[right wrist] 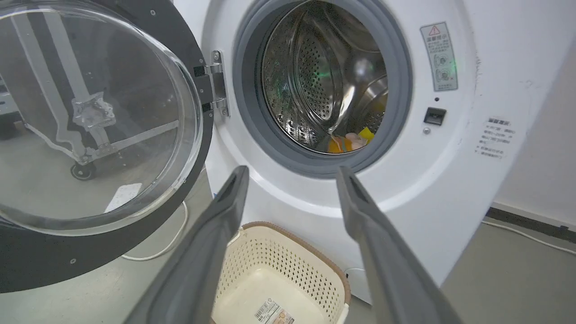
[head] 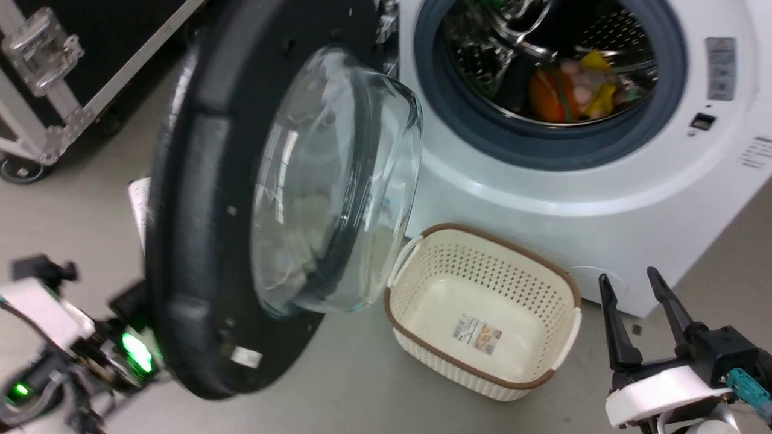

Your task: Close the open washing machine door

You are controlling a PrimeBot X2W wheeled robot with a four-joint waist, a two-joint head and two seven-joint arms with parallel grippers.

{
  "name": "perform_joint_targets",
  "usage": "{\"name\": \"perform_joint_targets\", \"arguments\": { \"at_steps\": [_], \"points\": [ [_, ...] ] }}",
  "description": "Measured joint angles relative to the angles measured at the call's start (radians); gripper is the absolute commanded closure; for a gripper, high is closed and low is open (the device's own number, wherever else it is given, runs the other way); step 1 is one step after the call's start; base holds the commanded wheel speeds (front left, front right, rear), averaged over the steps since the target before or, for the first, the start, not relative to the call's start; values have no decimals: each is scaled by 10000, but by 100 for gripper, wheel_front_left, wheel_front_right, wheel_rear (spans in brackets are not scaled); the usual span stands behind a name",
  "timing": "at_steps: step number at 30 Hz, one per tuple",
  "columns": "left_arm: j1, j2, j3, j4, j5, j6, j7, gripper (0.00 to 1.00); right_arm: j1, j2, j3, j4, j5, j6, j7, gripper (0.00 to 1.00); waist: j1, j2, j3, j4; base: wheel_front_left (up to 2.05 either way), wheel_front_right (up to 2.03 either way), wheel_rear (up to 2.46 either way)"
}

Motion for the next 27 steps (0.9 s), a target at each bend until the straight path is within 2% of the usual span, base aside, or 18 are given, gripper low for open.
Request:
{"name": "perform_joint_targets", "arguments": {
  "at_steps": [4,8,11,19,23,27],
  "points": [
    [1087,-660,-443,-974,-251,132,347,100,67,2,-228,140,77,2,0,0,0,0,-253,-363,0,0,0],
    [2078,-842,-1118,-1636,-750,138,374,100,90,2,-468,199,84,2,0,0,0,0,-408,-841,0,0,0],
    [2667,-851,-1948,-1889,-1643,132,-2,100,89,2,-583,222,82,0,0,0,0,0,-467,-1279,0,0,0],
    [3749,-922,-4598,-2911,-3639,-102,-2199,100,75,2,-660,217,48,2,-2,0,1,1,-369,-2742,0,0,0],
    [3796,-922,-5476,-3141,-3935,-171,-3179,100,35,2,-627,207,19,2,0,0,1,0,-190,-3581,0,0,0],
    [3503,-940,-6034,-3003,-3628,-171,-4435,100,-196,2,-600,197,35,2,0,0,1,1,84,-4447,0,0,0]
  ]
}}
